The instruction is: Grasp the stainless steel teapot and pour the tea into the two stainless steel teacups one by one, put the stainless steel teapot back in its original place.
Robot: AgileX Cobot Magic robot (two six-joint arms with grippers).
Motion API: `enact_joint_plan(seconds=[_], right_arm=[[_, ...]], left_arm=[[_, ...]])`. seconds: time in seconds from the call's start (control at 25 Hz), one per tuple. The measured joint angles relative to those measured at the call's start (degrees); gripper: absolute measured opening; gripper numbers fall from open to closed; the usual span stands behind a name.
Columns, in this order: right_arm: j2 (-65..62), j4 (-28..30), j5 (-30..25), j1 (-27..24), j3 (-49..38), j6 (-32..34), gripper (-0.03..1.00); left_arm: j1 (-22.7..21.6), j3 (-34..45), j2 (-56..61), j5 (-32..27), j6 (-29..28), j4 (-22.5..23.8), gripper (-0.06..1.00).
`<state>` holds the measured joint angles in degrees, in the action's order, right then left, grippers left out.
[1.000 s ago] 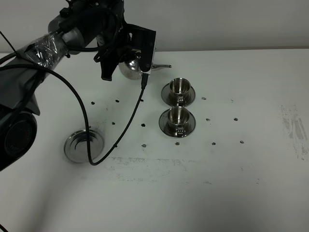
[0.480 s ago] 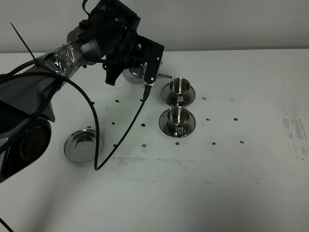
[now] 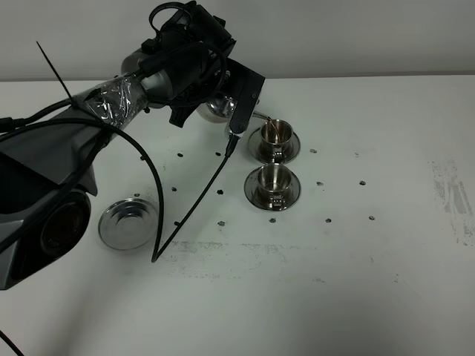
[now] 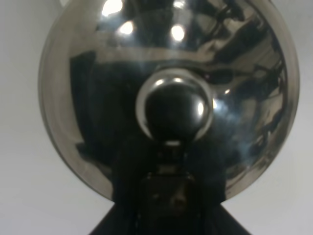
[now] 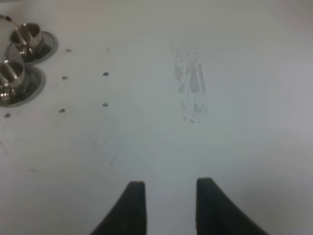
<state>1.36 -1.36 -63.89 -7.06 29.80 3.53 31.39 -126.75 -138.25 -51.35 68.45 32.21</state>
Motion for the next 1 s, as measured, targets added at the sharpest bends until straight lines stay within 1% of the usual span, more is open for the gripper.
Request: enact_joint_plan(seconds=[0.28, 0.52, 0.68, 1.0], right_arm=[[0.0, 0.0, 0.0, 0.0, 0.0, 0.0, 0.28], [0.0, 0.0, 0.0, 0.0, 0.0, 0.0, 0.28], [0.0, 0.0, 0.0, 0.0, 0.0, 0.0, 0.28], [0.0, 0.0, 0.0, 0.0, 0.0, 0.0, 0.28]], left_arm=[[0.7, 0.0, 0.0, 0.1, -0.1, 3.2, 0.21], [1.2, 0.0, 0.0, 0.1, -0.1, 4.4, 0.21], [1.8, 0.0, 0.0, 0.1, -0.5, 6.4, 0.21], [2.1, 0.0, 0.0, -0.1, -1.5, 8.0, 0.21]])
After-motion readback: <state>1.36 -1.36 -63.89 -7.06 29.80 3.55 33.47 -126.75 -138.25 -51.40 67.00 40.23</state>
